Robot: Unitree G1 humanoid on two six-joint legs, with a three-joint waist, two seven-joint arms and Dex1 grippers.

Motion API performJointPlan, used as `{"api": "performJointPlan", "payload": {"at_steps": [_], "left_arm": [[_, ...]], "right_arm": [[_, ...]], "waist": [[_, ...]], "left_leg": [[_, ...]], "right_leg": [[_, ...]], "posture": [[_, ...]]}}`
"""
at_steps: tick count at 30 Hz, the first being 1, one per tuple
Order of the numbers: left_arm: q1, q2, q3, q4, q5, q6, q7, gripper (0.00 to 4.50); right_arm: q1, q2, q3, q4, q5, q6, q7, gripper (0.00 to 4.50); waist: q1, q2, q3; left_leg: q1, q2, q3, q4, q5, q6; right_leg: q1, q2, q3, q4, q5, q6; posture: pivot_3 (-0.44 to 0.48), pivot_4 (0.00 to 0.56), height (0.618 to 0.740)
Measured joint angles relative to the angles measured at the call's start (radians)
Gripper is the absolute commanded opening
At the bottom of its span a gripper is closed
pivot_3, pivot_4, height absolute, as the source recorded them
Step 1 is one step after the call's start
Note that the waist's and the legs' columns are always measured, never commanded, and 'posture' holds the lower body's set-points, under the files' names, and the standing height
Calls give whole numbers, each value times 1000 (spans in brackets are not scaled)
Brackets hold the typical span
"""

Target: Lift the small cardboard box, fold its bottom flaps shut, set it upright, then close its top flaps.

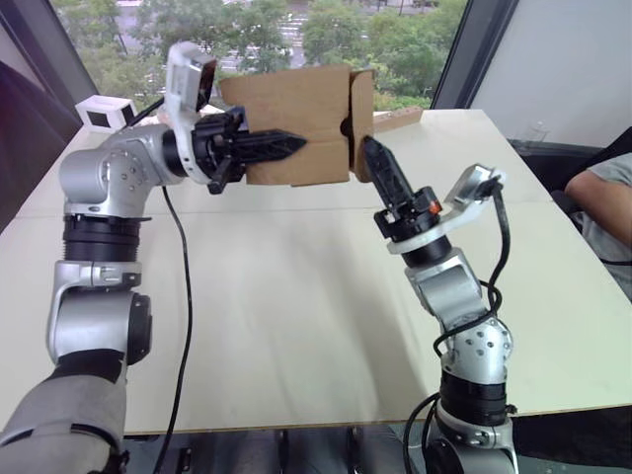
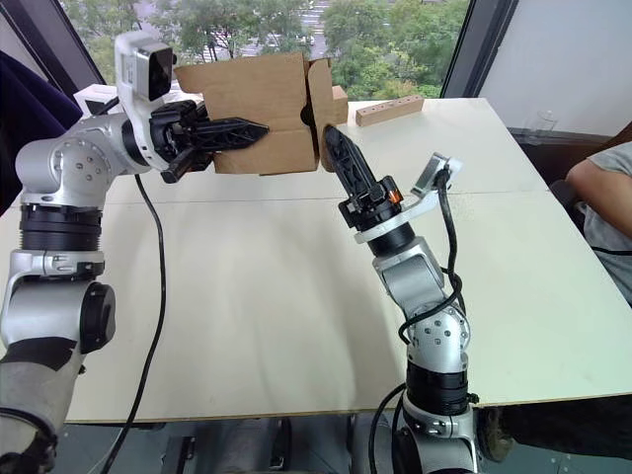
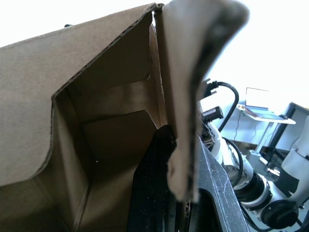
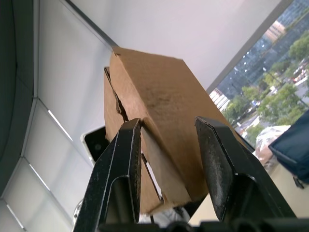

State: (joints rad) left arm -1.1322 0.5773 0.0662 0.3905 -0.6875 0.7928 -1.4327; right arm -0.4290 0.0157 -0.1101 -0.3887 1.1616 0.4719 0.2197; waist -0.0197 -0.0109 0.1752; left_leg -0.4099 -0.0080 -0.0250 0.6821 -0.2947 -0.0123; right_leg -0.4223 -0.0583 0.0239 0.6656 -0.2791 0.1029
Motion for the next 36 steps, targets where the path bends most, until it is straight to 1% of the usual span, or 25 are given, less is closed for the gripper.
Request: {"api": "performJointPlan", "payload": {"at_steps": [6,13,18,22,34,36], "left_arm": [[0,0,1,0,0,0,2,0],[0,-5,11,0,0,-1,13,0],[0,-10,27,1,0,-1,17,0],[0,-9,29,1,0,-1,17,0],[0,-8,29,3,1,0,0,0],[0,-7,28,9,1,1,-3,0]], "right_arm": [[-22,11,10,11,-23,-2,-1,1774],[-50,50,30,27,-70,-29,-10,1774],[-42,50,43,19,-37,3,10,1774],[0,9,50,-6,-16,39,35,1774],[0,-75,44,-24,-6,69,54,1774],[1,-104,34,-36,5,83,57,1774]], "waist": [[0,0,0],[0,0,0],[-1,0,0],[0,0,0],[0,0,0],[1,0,0]], "left_leg": [[0,0,0,0,0,0],[0,0,0,0,0,0],[0,0,0,0,0,-1],[0,0,0,0,0,-1],[0,0,0,0,0,-1],[0,0,0,0,0,-1]], "right_leg": [[0,0,0,0,0,0],[0,0,0,0,0,0],[0,0,0,0,0,0],[0,0,0,0,0,0],[0,0,0,0,0,0],[0,0,0,0,0,0]], "posture": [[0,150,740],[0,150,740],[0,150,740],[0,150,740],[0,150,740],[0,150,740]]}}
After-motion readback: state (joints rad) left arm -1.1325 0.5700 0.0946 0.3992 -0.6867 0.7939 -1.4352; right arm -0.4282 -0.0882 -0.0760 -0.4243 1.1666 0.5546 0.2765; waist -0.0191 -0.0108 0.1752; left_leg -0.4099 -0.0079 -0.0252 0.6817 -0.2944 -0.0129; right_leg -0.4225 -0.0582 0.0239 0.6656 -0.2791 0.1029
